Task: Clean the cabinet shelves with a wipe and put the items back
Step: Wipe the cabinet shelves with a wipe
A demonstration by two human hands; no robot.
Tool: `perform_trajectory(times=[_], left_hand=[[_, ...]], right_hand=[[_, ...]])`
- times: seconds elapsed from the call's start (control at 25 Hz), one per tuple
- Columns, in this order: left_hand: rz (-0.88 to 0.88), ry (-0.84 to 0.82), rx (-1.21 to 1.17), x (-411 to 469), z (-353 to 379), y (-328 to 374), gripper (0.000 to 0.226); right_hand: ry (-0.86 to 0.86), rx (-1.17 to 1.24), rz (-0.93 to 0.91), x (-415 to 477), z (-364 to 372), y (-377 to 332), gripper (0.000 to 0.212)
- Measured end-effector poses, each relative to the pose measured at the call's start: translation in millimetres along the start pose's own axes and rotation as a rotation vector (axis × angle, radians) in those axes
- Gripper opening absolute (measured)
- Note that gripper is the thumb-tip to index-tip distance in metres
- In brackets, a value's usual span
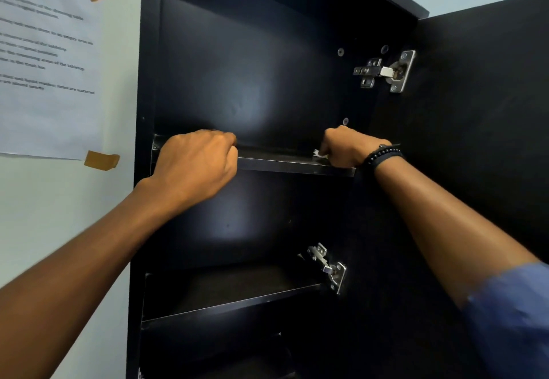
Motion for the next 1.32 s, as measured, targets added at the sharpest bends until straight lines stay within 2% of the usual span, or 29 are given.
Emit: perform_trajectory(times=[0.08,0.16,0.24,0.32,0.4,0.44,0.52,0.6,0.72,0.84,0.92,1.04,1.16,1.24,1.32], left_hand=[[-0.006,-0.125,-0.234,-0.9,-10.7,-0.4,0.037],[0.034,-0.113,-0.436,-2.8,-33.3,-3.1,0.043],[0.139,0.031,-0.366,-8.2,-55.3,-4.2,0.045],[0.248,0.175,-0.105,-15.6,-62.5,-9.0,0.05],[0.231,0.236,0.111,-18.2,-63.1,-22.9,0.051],[0.191,0.241,0.117,-17.6,-65.2,-31.6,0.056],[0.128,0.221,-0.025,-18.2,-71.7,-43.9,0.065],[0.128,0.222,-0.124,-21.6,-75.3,-48.4,0.068],[0.173,0.193,-0.152,-24.2,-72.9,-52.7,0.073],[0.192,0.165,-0.137,-25.3,-73.4,-57.9,0.076],[0.191,0.186,-0.116,-27.0,-72.2,-56.8,0.072],[0.205,0.283,0.027,-29.5,-67.3,-44.4,0.064],[0.312,0.316,0.108,-34.3,-51.1,-19.3,0.053],[0.337,0.331,0.089,-40.4,-41.2,-6.0,0.036],[0.296,0.316,0.059,-43.5,-34.8,-1.9,0.023]], right_hand=[[-0.065,-0.017,-0.024,-7.7,1.4,5.7,0.037],[-0.109,-0.044,0.031,-12.8,-0.4,16.5,0.037],[-0.054,0.033,0.079,-7.1,-3.4,17.4,0.033],[0.028,0.127,0.048,6.7,-3.3,-2.1,0.039],[0.116,0.214,-0.023,17.5,-10.2,-29.6,0.044],[0.158,0.254,-0.07,22.1,-17.2,-46.3,0.045],[0.213,0.314,-0.191,28.7,-33.0,-90.7,0.046],[0.234,0.347,-0.324,37.0,-47.4,-141.1,0.046],[0.266,0.39,-0.496,45.3,-66.1,-207.8,0.047],[0.343,0.391,-0.588,32.6,-73.3,-234.4,0.046],[0.462,0.435,-0.595,10.8,-73.5,-228.7,0.037],[0.729,0.348,-0.511,-26.4,-63.9,-205.6,0.02],[0.976,0.196,-0.322,-60.9,-33.6,-152.8,0.021],[1.064,0.225,-0.127,-81.1,-5.1,-98.0,0.027],[1.082,0.233,0.081,-97.9,19.3,-50.0,0.035]])
Point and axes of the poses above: each hand's wrist, its own x-axis towards the middle knuckle, its own z-axis out of the palm, y = z × x, the point moved 9 cm from there along x, towards the middle knuckle, and after that the axes turned 14 degrees about -z, right-handed, at the moved point
